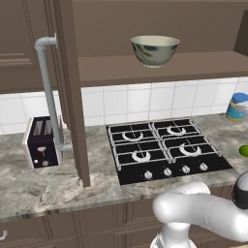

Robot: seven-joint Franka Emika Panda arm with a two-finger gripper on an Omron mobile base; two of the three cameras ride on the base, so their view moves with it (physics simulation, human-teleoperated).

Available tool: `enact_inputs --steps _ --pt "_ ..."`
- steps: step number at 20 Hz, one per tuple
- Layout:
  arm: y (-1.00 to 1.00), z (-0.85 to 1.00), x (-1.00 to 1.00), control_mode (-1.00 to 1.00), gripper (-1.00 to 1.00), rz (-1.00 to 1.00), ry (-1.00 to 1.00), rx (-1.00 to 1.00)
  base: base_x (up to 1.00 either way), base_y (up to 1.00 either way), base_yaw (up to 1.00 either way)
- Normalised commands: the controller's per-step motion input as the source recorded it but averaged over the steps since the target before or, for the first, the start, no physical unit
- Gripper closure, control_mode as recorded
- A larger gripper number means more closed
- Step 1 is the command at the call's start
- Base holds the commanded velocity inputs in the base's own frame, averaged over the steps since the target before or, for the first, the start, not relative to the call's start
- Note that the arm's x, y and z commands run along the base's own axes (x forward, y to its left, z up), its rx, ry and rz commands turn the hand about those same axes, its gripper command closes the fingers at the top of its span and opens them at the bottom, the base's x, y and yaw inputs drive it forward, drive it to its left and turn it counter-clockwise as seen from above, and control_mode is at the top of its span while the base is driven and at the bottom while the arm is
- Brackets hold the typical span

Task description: Open the cabinet. Place the bowl and condiment on the counter. Then place the lime and garlic on the cutting board.

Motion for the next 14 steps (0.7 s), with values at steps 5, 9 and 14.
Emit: enact_inputs --steps 5,9,14 --pt "0.0 -0.37 0.59 -1.0 1.0 0.08 0.0 0.0 0.0 0.0 0.0" --pt "-0.07 -0.39 0.49 -1.0 1.0 0.11 0.0 0.0 0.0 0.0 0.0" --pt "-0.33 -0.34 0.26 -1.0 1.0 0.11 -0.05 0.03 0.0 0.0 0.0"
